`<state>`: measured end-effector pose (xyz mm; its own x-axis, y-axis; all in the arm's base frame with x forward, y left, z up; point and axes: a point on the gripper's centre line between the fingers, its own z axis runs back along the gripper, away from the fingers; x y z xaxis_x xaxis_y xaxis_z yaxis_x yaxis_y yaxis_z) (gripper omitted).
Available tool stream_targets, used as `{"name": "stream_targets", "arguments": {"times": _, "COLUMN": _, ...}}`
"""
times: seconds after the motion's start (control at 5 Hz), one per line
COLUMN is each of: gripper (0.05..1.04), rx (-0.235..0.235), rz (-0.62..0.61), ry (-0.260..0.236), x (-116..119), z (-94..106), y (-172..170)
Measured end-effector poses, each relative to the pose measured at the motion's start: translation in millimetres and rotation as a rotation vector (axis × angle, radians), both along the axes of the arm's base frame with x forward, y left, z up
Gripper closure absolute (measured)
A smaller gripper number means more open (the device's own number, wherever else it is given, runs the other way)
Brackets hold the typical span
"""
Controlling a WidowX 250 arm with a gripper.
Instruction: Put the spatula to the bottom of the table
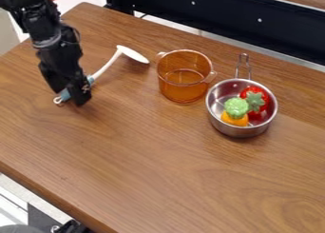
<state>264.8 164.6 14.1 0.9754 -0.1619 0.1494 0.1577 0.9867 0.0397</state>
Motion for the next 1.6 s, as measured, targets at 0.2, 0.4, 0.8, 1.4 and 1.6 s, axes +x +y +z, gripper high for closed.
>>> {"name": "stream_targets", "arguments": {"times": 0.2, "gripper": 0.127, "rx": 0.027, "rz": 0.011, "ry": -0.015, "x": 3, "z": -3.6, "y": -4}}
{"name": "stream_targets", "arguments": {"times": 0.4, "gripper": 0.383, "rx": 0.02, "rz": 0.037, "ry": -0.011, "x": 4, "z": -5.7, "y": -5}}
{"name": "stream_targets", "arguments": {"times": 0.8, "gripper": 0.847, "rx": -0.014, "rz": 0.086, "ry": 0.041, "x": 10, "z": -11.9, "y": -3}}
{"name": "stream_targets", "arguments": {"times": 1.4, "gripper": 0.859, "rx": -0.099, "rz": 0.331, "ry": 0.066, "x": -25, "z": 0.0, "y": -38}}
{"name": "stream_targets", "arguments": {"times": 1.6, "gripper": 0.859, "rx": -0.152, "rz": 0.465, "ry": 0.054, "x": -47, "z": 24.4, "y": -64}}
